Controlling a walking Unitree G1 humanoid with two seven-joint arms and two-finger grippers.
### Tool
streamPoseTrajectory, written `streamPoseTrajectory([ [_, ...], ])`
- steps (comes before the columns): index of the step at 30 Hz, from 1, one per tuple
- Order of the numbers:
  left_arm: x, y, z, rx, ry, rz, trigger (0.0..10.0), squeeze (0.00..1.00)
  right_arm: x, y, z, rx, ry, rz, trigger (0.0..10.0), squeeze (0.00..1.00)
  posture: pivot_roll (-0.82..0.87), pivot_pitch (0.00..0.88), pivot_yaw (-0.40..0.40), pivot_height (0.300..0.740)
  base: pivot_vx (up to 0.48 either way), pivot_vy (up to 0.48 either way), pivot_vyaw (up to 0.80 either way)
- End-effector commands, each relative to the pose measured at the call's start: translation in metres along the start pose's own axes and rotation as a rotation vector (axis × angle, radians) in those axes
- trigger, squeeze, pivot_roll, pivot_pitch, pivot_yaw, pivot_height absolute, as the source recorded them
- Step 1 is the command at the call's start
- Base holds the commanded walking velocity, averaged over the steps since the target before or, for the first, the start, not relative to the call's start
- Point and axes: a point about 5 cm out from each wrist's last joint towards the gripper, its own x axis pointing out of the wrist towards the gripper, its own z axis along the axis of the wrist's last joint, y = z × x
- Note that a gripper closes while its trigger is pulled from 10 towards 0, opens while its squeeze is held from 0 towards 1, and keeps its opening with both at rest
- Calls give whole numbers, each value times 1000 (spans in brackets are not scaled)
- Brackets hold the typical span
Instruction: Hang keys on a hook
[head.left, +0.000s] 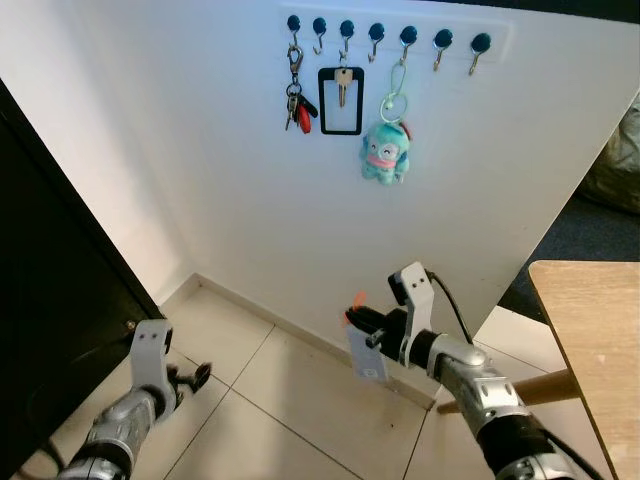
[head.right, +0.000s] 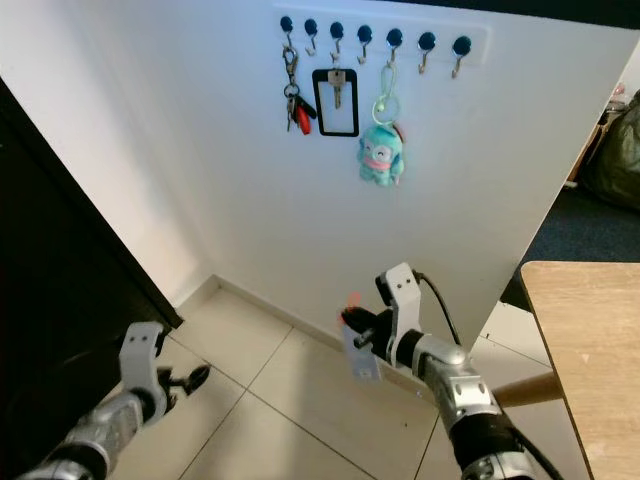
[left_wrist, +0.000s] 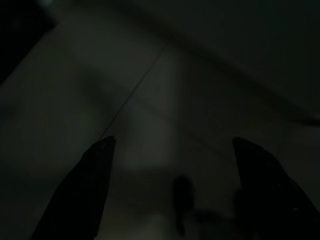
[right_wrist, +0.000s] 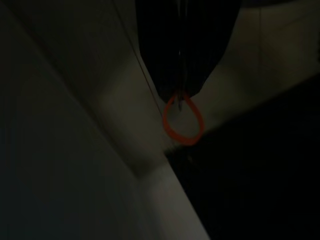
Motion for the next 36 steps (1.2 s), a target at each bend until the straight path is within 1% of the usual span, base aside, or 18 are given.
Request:
streamPoseTrajectory([
  [1,-8,20,-5,-18,10,89,10000,0,-2,0,-21,15,76,-34,10000,0,-127,41,95,740,0,0,0],
  [4,-16,32,-18,-82,34,178,10000,0,-11,-6,-51,37,182,-113,10000,0,-127,41,95,740,0,0,0],
  [6,-17,34,-21,-85,40,187,10000,0,-13,-6,-55,38,195,-121,10000,0,-127,41,95,740,0,0,0],
  [7,-18,35,-26,-90,55,199,10000,0,-15,-7,-63,37,223,-141,10000,0,-120,40,91,740,0,0,0],
  [9,-24,37,-45,-110,109,237,10000,0,-25,-7,-86,36,304,-197,10000,0,-120,38,94,740,0,0,0],
  [10,-24,37,-45,-110,109,237,10000,0,-25,-7,-86,36,304,-197,10000,0,-120,38,94,740,0,0,0],
  [11,-28,37,-60,-137,151,272,10000,0,-33,-6,-102,28,366,-235,10000,0,-120,38,94,740,0,0,0],
  [13,-30,37,-66,-147,164,285,10000,0,-35,-6,-108,23,387,-247,10000,0,-120,38,94,740,0,0,0],
  [16,-39,35,-94,-176,253,332,10000,0,-46,1,-131,-4,476,-254,10000,0,-113,36,96,740,0,0,0],
  [23,-49,31,-119,-188,323,354,10000,0,-60,6,-152,13,548,-283,10000,0,-107,40,96,740,0,0,0],
  [25,-49,30,-119,-189,323,354,10000,0,-59,6,-151,-23,542,-277,10000,0,-104,40,95,740,0,0,0],
  [28,-48,28,-119,-184,320,345,10000,0,-49,2,-134,-66,458,-272,10000,0,-102,47,97,740,0,0,0],
  [29,-48,28,-119,-184,320,345,10000,0,-49,2,-134,-66,458,-272,10000,0,-102,47,97,740,0,0,0],
  [30,-47,27,-118,-180,317,338,10000,0,-37,-3,-114,-77,357,-265,10000,0,-109,49,101,740,0,0,0],
  [31,-46,26,-118,-177,316,333,10000,0,-33,-5,-105,-80,316,-264,10000,0,-113,55,105,740,0,0,0],
  [33,-46,26,-117,-176,316,330,10000,0,-30,-6,-100,-84,292,-263,10000,0,-113,55,105,740,0,0,0],
  [34,-43,21,-117,-152,325,299,10000,0,-20,-14,-70,-66,152,-260,10000,0,-113,55,105,740,0,0,0],
  [36,-42,18,-117,-142,328,284,10000,0,-14,-20,-45,-57,44,-249,10000,0,-113,55,105,740,0,0,0],
])
